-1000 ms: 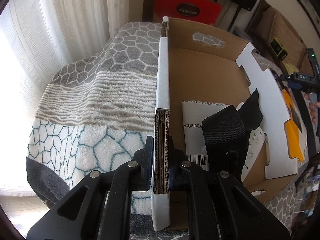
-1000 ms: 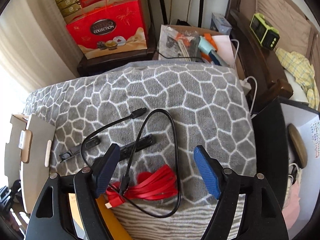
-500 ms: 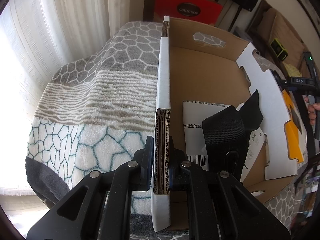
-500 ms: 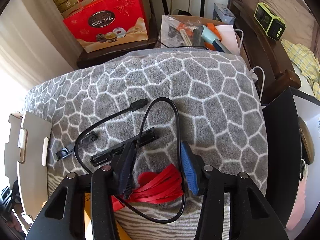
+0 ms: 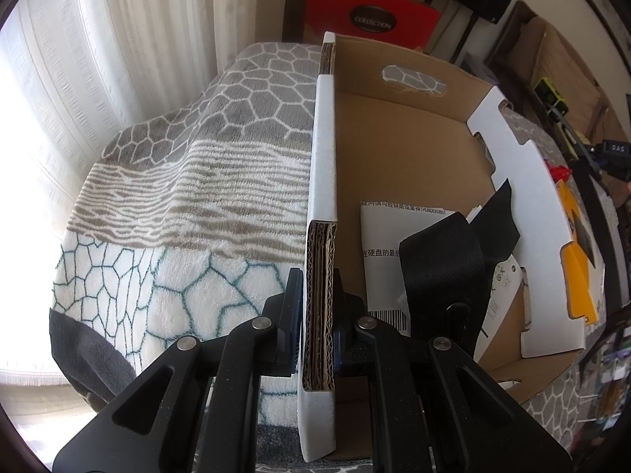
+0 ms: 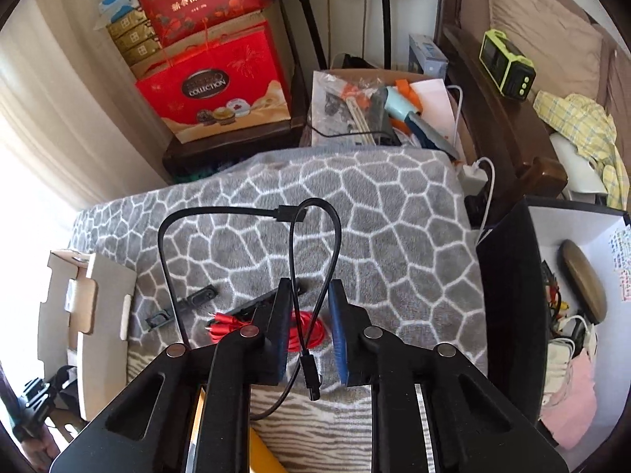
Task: Organize objects
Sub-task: 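Carry the black cable into the box and release it with the right gripper, then grasp the red cable bundle with the right gripper and lift, then lower the red cable bundle into the box and open the right gripper, then grasp the long black plastic clip with the right gripper, then carry the black clip into the box and release it with the right gripper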
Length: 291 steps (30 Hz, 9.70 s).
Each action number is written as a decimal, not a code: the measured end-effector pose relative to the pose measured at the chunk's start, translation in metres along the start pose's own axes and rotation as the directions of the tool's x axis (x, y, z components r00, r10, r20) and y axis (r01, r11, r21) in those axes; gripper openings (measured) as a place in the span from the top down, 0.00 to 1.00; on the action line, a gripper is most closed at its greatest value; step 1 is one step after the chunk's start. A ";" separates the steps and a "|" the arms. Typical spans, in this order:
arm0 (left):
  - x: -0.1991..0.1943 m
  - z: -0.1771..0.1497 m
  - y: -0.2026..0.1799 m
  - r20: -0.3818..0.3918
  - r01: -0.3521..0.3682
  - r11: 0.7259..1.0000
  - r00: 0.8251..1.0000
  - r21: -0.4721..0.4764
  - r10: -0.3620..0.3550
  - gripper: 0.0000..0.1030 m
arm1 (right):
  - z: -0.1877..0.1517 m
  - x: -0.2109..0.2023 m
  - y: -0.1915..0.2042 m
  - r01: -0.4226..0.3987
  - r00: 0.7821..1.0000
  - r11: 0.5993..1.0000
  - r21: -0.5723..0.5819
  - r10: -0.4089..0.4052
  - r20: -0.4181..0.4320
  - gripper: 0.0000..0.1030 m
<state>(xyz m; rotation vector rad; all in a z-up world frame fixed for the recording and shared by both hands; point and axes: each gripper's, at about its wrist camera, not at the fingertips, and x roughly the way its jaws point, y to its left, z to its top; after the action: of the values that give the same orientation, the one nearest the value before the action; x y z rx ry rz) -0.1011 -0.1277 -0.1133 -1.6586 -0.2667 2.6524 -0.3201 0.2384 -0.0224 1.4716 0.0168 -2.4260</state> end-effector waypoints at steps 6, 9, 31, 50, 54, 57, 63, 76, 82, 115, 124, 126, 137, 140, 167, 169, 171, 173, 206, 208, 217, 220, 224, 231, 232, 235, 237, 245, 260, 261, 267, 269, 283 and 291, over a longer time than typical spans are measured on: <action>0.000 0.001 0.002 -0.003 0.007 1.000 1.000 -0.006 -0.007 0.90 | 0.002 -0.028 0.020 -0.029 0.999 0.998 -0.062 0.032 0.039 0.83; 0.000 0.001 0.002 -0.003 0.006 1.000 1.000 -0.007 -0.006 0.90 | -0.002 -0.042 0.039 -0.064 0.996 0.993 -0.103 0.070 0.053 0.83; 0.000 0.002 0.007 -0.006 0.031 0.999 0.999 -0.039 -0.031 0.89 | -0.095 -0.027 0.236 -0.206 0.977 0.848 -0.489 0.206 -0.056 0.83; 0.000 0.001 0.008 -0.006 0.032 0.999 0.999 -0.042 -0.033 0.89 | -0.159 0.013 0.270 -0.175 0.984 0.736 -0.654 0.119 -0.130 0.56; -0.002 0.001 0.008 -0.006 0.027 0.999 1.000 -0.037 -0.028 0.89 | -0.144 -0.004 0.263 -0.246 0.969 0.761 -0.600 0.197 -0.147 0.47; -0.002 0.001 0.008 -0.005 0.027 0.999 1.000 -0.038 -0.027 0.89 | -0.129 -0.020 0.252 -0.241 0.970 0.785 -0.571 0.214 -0.115 0.46; -0.002 0.001 0.008 -0.004 0.025 0.999 1.000 -0.035 -0.025 0.89 | -0.098 -0.046 0.217 -0.201 0.977 0.836 -0.510 0.206 -0.048 0.46; -0.002 0.001 0.006 -0.004 0.013 1.000 1.000 -0.024 -0.013 0.89 | -0.046 -0.043 0.112 -0.085 0.996 0.948 -0.306 0.081 -0.028 0.44; -0.001 0.001 0.005 -0.005 0.016 0.999 1.000 -0.033 -0.017 0.89 | -0.035 -0.022 0.082 -0.047 0.998 0.972 -0.232 0.039 -0.040 0.44; 0.001 0.002 0.005 -0.006 0.004 1.000 1.000 -0.027 -0.004 0.89 | -0.031 0.073 0.052 0.088 0.987 0.976 -0.200 -0.113 -0.118 0.14; 0.001 0.002 0.005 -0.006 0.004 1.000 1.000 -0.027 -0.004 0.89 | -0.026 0.061 0.041 0.059 0.992 0.987 -0.147 -0.074 -0.102 0.17; 0.001 0.002 0.005 -0.005 0.004 1.000 1.000 -0.027 -0.004 0.89 | -0.023 0.054 0.038 0.051 0.994 0.991 -0.126 -0.062 -0.090 0.17; 0.001 0.002 0.005 -0.005 0.002 1.000 1.000 -0.028 -0.003 0.89 | -0.014 -0.011 0.066 -0.038 0.999 0.983 -0.179 0.037 -0.006 0.17; 0.001 0.002 0.005 -0.005 0.003 1.000 1.000 -0.029 -0.003 0.89 | -0.018 -0.026 0.086 -0.078 0.997 0.973 -0.217 0.080 0.000 0.17; 0.001 0.001 0.008 -0.009 0.011 0.999 1.000 -0.047 -0.012 0.89 | -0.131 -0.009 0.274 -0.290 0.956 0.749 -0.596 0.192 -0.223 0.17; 0.001 0.001 0.008 -0.009 0.011 0.999 1.000 -0.047 -0.011 0.89 | -0.134 -0.005 0.275 -0.292 0.955 0.748 -0.597 0.187 -0.232 0.17; 0.001 0.001 0.008 -0.009 0.011 0.999 1.000 -0.047 -0.011 0.89 | -0.137 -0.002 0.276 -0.293 0.954 0.746 -0.597 0.184 -0.238 0.17; 0.001 0.001 0.008 -0.009 0.011 0.999 1.000 -0.048 -0.011 0.89 | -0.140 0.002 0.276 -0.294 0.953 0.747 -0.597 0.180 -0.245 0.17; 0.001 0.001 0.008 -0.009 0.010 0.999 1.000 -0.051 -0.011 0.89 | -0.132 -0.008 0.268 -0.241 0.970 0.773 -0.587 0.175 -0.168 0.01; 0.001 0.001 0.008 -0.009 0.010 0.999 1.000 -0.051 -0.011 0.89 | -0.121 -0.017 0.259 -0.255 0.967 0.788 -0.561 0.198 -0.162 0.01; 0.001 0.001 0.008 -0.008 0.009 0.999 1.000 -0.053 -0.010 0.89 | -0.063 -0.040 0.193 -0.168 0.986 0.879 -0.447 0.153 -0.069 0.01; 0.002 0.001 0.008 -0.007 0.008 0.999 1.000 -0.050 -0.009 0.89 | -0.047 -0.033 0.167 -0.131 0.991 0.909 -0.396 0.117 -0.060 0.01; 0.002 0.001 0.008 -0.007 0.010 0.999 1.000 -0.051 -0.010 0.89 | -0.030 -0.013 0.134 -0.074 0.996 0.939 -0.336 0.053 -0.073 0.01; 0.002 0.001 0.007 -0.007 0.007 0.999 1.000 -0.049 -0.007 0.89 | -0.018 0.023 0.079 -0.024 0.993 0.977 -0.213 -0.002 -0.117 0.01; 0.002 0.001 0.007 -0.007 0.007 0.999 1.000 -0.050 -0.007 0.89 | -0.018 0.027 0.074 -0.016 0.992 0.979 -0.204 -0.009 -0.123 0.01; 0.002 0.001 0.006 -0.005 0.004 0.999 1.000 -0.047 -0.004 0.89 | -0.016 0.039 0.062 -0.013 0.991 0.982 -0.186 -0.012 -0.134 0.03; 0.001 0.001 0.005 -0.005 0.004 0.999 1.000 -0.046 -0.004 0.89 | -0.015 0.045 0.058 -0.006 0.991 0.979 -0.202 -0.021 -0.134 0.03; 0.001 0.000 0.004 -0.004 0.002 0.999 1.000 -0.048 -0.002 0.89 | -0.015 0.070 0.064 0.013 0.980 0.939 -0.342 -0.079 -0.180 0.03; 0.001 0.000 0.004 -0.005 0.004 0.999 1.000 -0.051 -0.005 0.89 | -0.014 0.099 0.058 -0.016 0.963 0.934 -0.356 -0.081 -0.258 0.04; 0.001 0.000 0.004 -0.005 0.004 0.999 1.000 -0.051 -0.005 0.89 | -0.013 0.099 0.058 -0.021 0.964 0.935 -0.354 -0.075 -0.254 0.04; 0.001 0.000 0.004 -0.005 0.004 0.999 1.000 -0.054 -0.004 0.89 | -0.012 0.097 0.054 -0.036 0.969 0.938 -0.346 -0.052 -0.240 0.11; 0.001 0.000 0.004 -0.005 0.004 0.999 1.000 -0.054 -0.004 0.89 | -0.009 0.095 0.052 -0.042 0.970 0.943 -0.330 -0.041 -0.239 0.11; 0.001 0.000 0.005 -0.006 -0.004 0.999 1.000 -0.044 0.004 0.89 | -0.010 0.038 0.089 -0.106 0.984 0.935 -0.339 0.048 -0.174 0.11; 0.001 0.001 0.004 -0.009 0.002 0.999 1.000 -0.053 -0.003 0.89 | -0.028 0.003 0.150 -0.165 0.983 0.888 -0.429 0.111 -0.150 0.11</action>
<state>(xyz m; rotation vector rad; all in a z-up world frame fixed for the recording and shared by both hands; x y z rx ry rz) -0.1021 -0.1320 -0.1147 -1.6829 -0.3416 2.6581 -0.2581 0.0996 -0.0162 1.3508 0.4445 -2.0379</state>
